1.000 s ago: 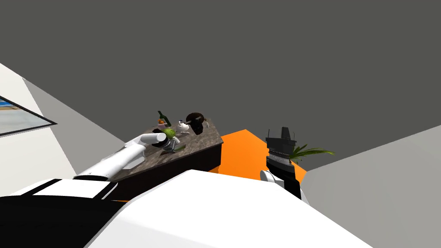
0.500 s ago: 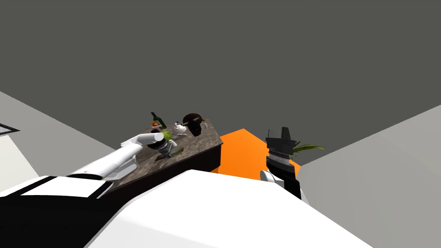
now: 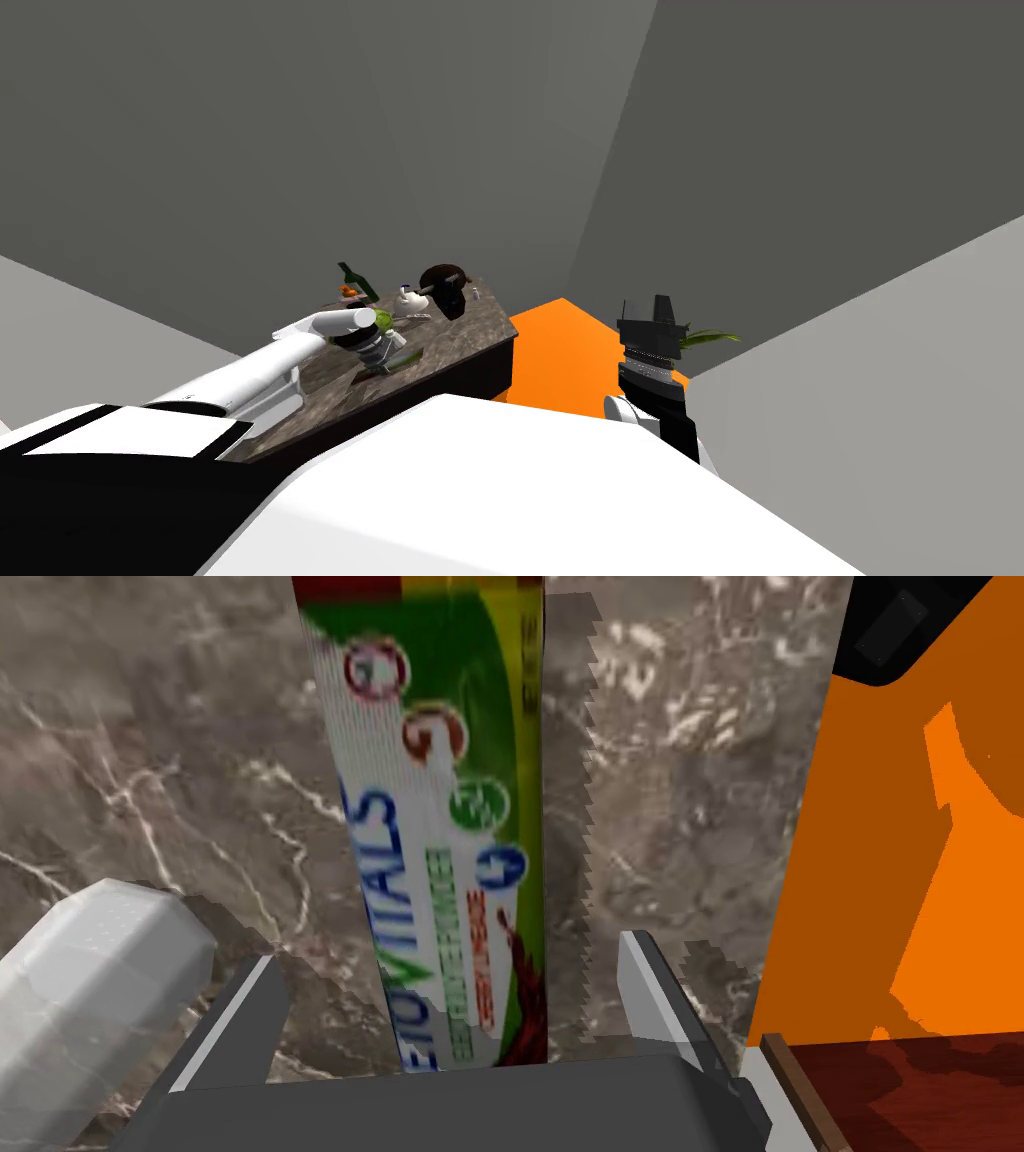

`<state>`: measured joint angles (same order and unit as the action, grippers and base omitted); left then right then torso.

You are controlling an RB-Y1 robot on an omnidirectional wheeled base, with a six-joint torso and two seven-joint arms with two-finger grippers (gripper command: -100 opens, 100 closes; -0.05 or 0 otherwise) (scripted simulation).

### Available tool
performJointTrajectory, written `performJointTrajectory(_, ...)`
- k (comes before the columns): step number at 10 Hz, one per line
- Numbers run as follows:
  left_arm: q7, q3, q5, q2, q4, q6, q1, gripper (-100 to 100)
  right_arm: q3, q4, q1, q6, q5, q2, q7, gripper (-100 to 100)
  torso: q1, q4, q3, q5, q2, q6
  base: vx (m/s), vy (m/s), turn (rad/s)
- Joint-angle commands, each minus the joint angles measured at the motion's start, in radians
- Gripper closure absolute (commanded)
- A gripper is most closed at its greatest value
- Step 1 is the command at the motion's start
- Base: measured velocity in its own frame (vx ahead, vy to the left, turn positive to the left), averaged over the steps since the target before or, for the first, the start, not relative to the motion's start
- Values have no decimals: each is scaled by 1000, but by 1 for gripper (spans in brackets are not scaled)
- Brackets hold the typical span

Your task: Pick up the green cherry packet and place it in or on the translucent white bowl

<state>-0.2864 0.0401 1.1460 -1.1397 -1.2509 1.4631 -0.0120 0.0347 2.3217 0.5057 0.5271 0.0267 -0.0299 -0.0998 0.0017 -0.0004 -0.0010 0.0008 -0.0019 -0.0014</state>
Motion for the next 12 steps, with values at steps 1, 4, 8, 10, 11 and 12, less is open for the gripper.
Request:
performJointTrajectory(1, 0, 0, 0, 0, 0, 0, 0, 0, 0, 0, 0, 0, 0, 0, 0, 0, 0, 0, 0, 0, 0, 0, 0, 0, 0)
performJointTrajectory(4, -29, -12, -38, 40, 66, -28, -30, -100, 0, 0, 0, 0, 0, 0, 0, 0, 1, 1, 4, 0, 7, 1, -109, 37, -228)
performJointTrajectory(8, -46, -13, -49, 51, 75, -36, -31, 100, 0, 0, 0, 0, 0, 0, 0, 0, 0, 1, 3, 0, 5, -1, -73, 29, -76)
performJointTrajectory(10, -46, -13, -48, 51, 75, -35, -31, 100, 0, 0, 0, 0, 0, 0, 0, 0, 0, 1, 1, 0, 2, 0, 0, 0, 0)
performJointTrajectory(11, -46, -13, -48, 51, 75, -35, -31, 100, 0, 0, 0, 0, 0, 0, 0, 0, 0, 0, 1, 0, 1, 0, 0, 0, 0)
performJointTrajectory(12, -46, -13, -48, 51, 75, -36, -31, 100, 0, 0, 0, 0, 0, 0, 0, 0, 0, 0, 1, 0, 1, 0, 0, 0, 0)
